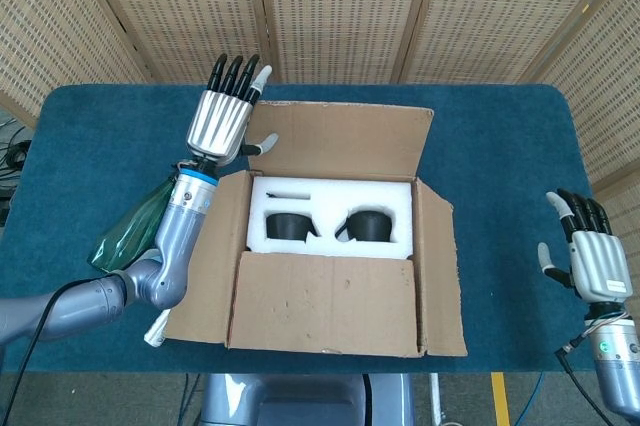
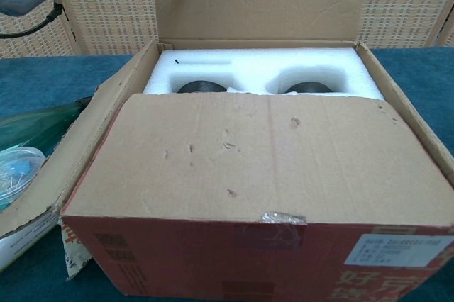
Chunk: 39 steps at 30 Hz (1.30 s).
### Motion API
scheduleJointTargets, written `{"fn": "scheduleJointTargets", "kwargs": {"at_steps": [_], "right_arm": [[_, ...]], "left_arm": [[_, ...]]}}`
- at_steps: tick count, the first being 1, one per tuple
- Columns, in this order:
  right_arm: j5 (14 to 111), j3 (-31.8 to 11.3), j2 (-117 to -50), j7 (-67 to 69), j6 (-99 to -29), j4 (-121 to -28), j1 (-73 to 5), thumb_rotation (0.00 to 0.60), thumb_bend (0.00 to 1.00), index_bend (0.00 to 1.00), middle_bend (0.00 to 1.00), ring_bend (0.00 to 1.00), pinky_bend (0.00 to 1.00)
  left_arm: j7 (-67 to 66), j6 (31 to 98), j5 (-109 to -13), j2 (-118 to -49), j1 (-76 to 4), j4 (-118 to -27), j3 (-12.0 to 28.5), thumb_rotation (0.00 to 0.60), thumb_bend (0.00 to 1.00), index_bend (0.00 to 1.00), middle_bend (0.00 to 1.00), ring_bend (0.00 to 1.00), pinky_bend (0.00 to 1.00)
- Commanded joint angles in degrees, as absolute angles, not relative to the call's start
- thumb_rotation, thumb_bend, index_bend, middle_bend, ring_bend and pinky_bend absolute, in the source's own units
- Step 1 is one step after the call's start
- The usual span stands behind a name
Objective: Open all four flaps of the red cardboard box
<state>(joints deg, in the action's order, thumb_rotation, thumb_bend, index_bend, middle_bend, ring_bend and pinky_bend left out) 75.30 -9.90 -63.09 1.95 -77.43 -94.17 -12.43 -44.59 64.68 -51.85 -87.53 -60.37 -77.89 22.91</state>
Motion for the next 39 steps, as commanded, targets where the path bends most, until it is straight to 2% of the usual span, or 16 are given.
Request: {"fn": "scheduleJointTargets", "kwargs": {"at_steps": [1,12,17,19,26,32,39], "right_arm": [[75.27,-9.93,-63.09,1.93,-77.43,-94.21,-12.41,0.6,0.52,0.09,0.07,0.0,0.0],[75.69,-10.03,-63.13,1.41,-77.38,-94.8,-12.62,0.6,0.52,0.09,0.07,0.0,0.0],[75.92,-9.86,-63.18,1.03,-77.51,-95.16,-12.53,0.6,0.52,0.09,0.07,0.0,0.0],[76.04,-9.77,-63.23,0.93,-77.49,-95.19,-12.53,0.6,0.52,0.09,0.07,0.0,0.0],[76.28,-9.65,-63.28,0.6,-77.77,-95.65,-12.39,0.6,0.52,0.09,0.07,0.0,0.0],[76.41,-9.46,-63.35,0.43,-77.9,-95.91,-12.21,0.6,0.52,0.09,0.07,0.0,0.0],[76.44,-9.37,-63.56,0.26,-78.1,-96.09,-12.04,0.6,0.52,0.09,0.07,0.0,0.0]], "left_arm": [[-44.35,64.81,-51.21,-87.41,-60.42,-77.49,23.17,0.261,0.25,0.0,0.0,0.0,0.0],[-39.49,65.87,-52.84,-81.18,-57.42,-86.13,23.1,0.263,0.25,0.0,0.0,0.0,0.0],[-34.83,63.8,-53.73,-76.63,-54.62,-94.16,21.58,0.264,0.24,0.16,0.0,0.0,0.0],[-32.89,62.6,-53.85,-74.84,-53.55,-97.11,20.86,0.259,0.23,0.19,0.0,0.0,0.0],[-24.51,57.49,-53.92,-68.19,-49.85,-105.99,18.67,0.204,0.21,0.23,0.0,0.0,0.0],[-17.1,55.37,-57.77,-65.58,-46.99,-108.89,16.56,0.116,0.21,0.28,0.0,0.0,0.0],[-8.49,51.49,-62.13,-63.94,-44.84,-110.97,14.1,0.088,0.21,0.3,0.0,0.0,0.0]]}}
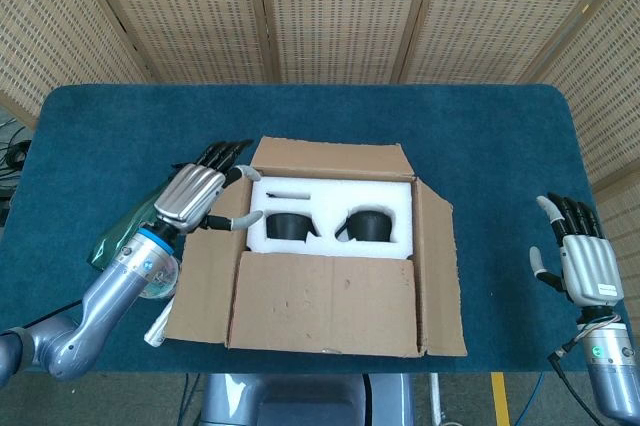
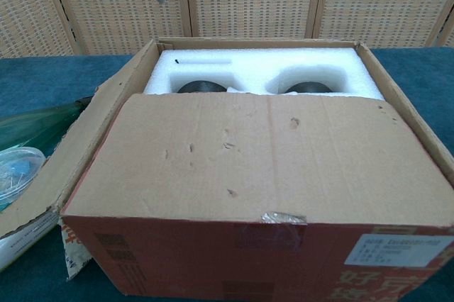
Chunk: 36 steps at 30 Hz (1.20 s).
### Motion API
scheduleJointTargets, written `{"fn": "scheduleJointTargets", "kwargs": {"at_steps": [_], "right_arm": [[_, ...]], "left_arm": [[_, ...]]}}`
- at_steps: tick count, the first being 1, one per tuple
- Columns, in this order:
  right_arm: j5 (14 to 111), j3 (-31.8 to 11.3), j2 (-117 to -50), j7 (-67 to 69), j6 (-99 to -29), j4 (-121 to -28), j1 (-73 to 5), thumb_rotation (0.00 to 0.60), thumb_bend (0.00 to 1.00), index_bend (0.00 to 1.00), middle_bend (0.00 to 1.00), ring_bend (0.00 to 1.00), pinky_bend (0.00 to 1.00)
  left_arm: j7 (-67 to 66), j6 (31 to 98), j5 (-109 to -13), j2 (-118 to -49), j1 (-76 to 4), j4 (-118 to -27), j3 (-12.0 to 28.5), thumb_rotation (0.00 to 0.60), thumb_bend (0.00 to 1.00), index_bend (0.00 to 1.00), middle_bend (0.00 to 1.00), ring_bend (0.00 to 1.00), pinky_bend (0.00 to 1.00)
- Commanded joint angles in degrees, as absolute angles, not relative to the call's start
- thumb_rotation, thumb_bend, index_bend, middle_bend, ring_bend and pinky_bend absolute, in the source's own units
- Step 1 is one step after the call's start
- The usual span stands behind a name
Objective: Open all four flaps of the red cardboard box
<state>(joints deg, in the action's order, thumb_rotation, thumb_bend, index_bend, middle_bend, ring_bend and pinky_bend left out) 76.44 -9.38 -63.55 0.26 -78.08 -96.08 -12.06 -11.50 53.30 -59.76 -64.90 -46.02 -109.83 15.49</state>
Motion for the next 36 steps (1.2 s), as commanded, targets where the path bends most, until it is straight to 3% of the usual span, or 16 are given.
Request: {"fn": "scheduleJointTargets", "kwargs": {"at_steps": [1,16,36], "right_arm": [[76.45,-9.36,-63.53,0.28,-78.18,-96.11,-11.98,0.6,0.52,0.09,0.07,0.0,0.0],[76.26,-9.34,-63.36,1.0,-78.86,-95.86,-11.22,0.6,0.52,0.09,0.07,0.0,0.0],[76.21,-9.31,-63.17,3.3,-78.82,-94.47,-10.58,0.6,0.52,0.09,0.07,0.0,0.0]], "left_arm": [[-7.75,51.17,-62.79,-63.86,-44.68,-111.12,13.8,0.086,0.21,0.3,0.0,0.0,0.0],[-4.17,48.72,-67.71,-64.85,-43.99,-111.66,10.13,0.027,0.14,0.35,0.0,0.0,0.0],[-15.07,49.83,-65.5,-68.22,-46.57,-112.86,7.89,0.025,0.12,0.36,0.0,0.0,0.0]]}}
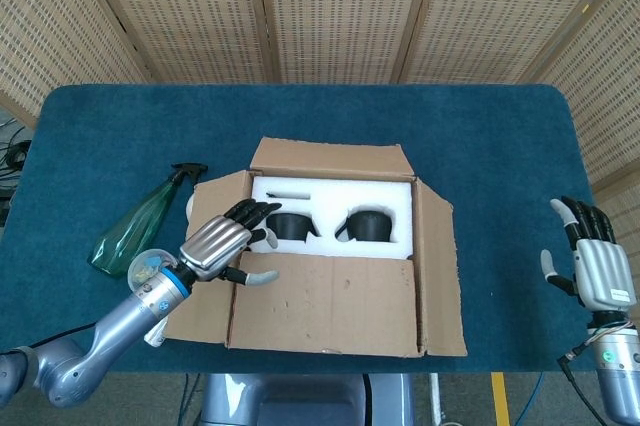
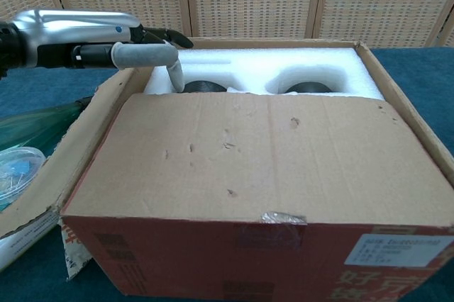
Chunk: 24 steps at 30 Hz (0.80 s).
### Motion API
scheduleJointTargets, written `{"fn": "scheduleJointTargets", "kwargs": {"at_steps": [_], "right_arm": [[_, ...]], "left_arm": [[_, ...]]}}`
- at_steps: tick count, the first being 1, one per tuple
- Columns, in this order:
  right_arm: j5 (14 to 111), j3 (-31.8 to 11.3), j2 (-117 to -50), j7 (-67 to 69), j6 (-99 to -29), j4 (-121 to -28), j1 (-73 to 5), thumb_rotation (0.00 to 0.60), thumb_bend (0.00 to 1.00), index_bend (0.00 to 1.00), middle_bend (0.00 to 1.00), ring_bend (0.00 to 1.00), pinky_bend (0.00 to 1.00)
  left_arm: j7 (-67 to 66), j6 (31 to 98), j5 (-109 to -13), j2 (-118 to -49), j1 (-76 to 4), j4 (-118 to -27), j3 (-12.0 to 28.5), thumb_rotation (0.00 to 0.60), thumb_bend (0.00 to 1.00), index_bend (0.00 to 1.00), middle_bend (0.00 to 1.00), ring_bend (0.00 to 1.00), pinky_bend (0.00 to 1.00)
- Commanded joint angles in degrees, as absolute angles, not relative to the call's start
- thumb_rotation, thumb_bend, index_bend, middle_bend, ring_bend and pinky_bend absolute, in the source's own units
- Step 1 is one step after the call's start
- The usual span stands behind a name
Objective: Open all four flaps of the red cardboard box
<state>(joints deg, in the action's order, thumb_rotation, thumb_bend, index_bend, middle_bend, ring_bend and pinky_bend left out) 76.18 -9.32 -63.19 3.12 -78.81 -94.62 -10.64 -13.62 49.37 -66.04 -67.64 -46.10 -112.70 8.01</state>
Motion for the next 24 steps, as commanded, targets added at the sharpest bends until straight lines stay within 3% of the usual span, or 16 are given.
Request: {"fn": "scheduleJointTargets", "kwargs": {"at_steps": [1,24], "right_arm": [[76.2,-9.3,-63.19,3.44,-78.8,-94.31,-10.54,0.6,0.52,0.09,0.07,0.0,0.0],[76.34,-9.46,-63.18,5.16,-79.28,-93.08,-9.83,0.6,0.52,0.09,0.07,0.0,0.0]], "left_arm": [[-16.35,50.24,-65.08,-68.62,-46.81,-112.9,7.79,0.025,0.12,0.36,0.0,0.0,0.0],[-21.77,49.69,-58.7,-68.7,-49.58,-116.12,6.49,0.023,0.13,0.38,0.0,0.0,0.0]]}}
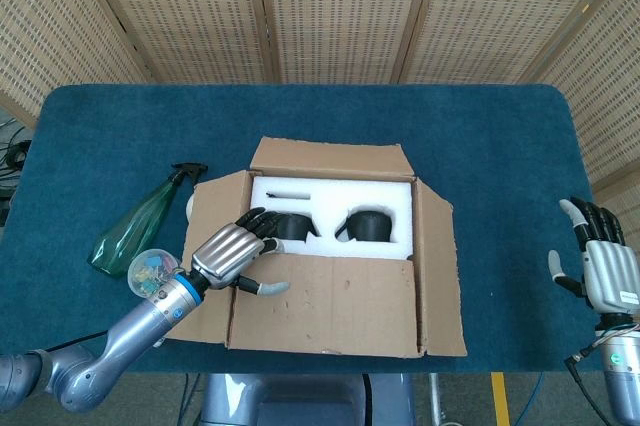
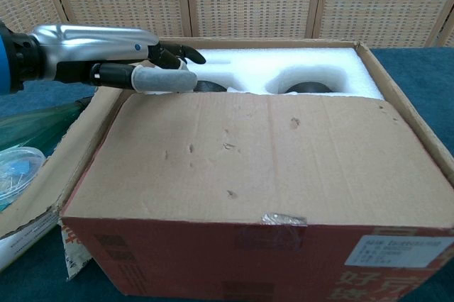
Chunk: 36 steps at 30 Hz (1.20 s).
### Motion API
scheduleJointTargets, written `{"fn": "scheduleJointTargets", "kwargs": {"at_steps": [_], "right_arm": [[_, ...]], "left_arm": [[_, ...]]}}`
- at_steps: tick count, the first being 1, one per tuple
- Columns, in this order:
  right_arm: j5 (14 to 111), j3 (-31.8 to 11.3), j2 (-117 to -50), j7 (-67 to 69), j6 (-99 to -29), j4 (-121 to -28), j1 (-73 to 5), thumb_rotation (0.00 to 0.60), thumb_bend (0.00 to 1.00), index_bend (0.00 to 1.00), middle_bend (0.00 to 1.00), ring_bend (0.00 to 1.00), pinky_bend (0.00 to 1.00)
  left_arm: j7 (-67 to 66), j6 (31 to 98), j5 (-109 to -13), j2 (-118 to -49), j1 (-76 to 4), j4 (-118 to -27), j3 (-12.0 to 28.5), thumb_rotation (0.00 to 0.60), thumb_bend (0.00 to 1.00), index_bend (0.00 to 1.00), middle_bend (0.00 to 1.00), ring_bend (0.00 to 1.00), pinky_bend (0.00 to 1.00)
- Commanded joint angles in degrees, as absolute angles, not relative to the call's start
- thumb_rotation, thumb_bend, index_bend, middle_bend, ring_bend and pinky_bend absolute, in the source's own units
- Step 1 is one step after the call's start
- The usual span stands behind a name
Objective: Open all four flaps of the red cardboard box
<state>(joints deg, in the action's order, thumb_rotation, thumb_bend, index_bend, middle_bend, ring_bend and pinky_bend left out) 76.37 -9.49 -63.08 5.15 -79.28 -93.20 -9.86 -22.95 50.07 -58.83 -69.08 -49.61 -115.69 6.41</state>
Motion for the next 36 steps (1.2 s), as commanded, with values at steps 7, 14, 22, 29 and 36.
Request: {"fn": "scheduleJointTargets", "kwargs": {"at_steps": [7,14,22,29,36], "right_arm": [[76.12,-9.71,-63.38,4.93,-78.99,-92.89,-10.08,0.6,0.52,0.09,0.07,0.0,0.0],[76.19,-9.82,-63.67,4.42,-78.81,-93.02,-10.34,0.6,0.52,0.09,0.07,0.0,0.0],[76.1,-10.01,-63.77,3.47,-78.61,-93.61,-10.68,0.6,0.52,0.09,0.07,0.0,0.0],[75.88,-10.14,-63.71,2.54,-78.67,-94.29,-10.76,0.6,0.52,0.09,0.07,0.0,0.0],[75.67,-10.27,-63.53,1.73,-78.5,-94.87,-10.97,0.6,0.52,0.09,0.07,0.0,0.0]], "left_arm": [[-14.76,49.37,-60.85,-66.94,-48.01,-117.35,7.6,0.025,0.14,0.38,0.0,0.0,0.0],[-4.23,47.89,-65.46,-63.68,-45.79,-119.05,8.86,0.024,0.16,0.38,0.0,0.0,0.0],[9.94,44.4,-72.54,-58.84,-43.97,-120.39,10.19,0.025,0.16,0.38,0.0,0.0,0.0],[26.62,40.48,-79.34,-54.65,-43.39,-121.85,11.26,0.024,0.17,0.38,0.0,0.0,0.0],[44.49,38.72,-89.44,-51.17,-43.59,-122.42,10.7,0.023,0.17,0.38,0.0,0.0,0.0]]}}
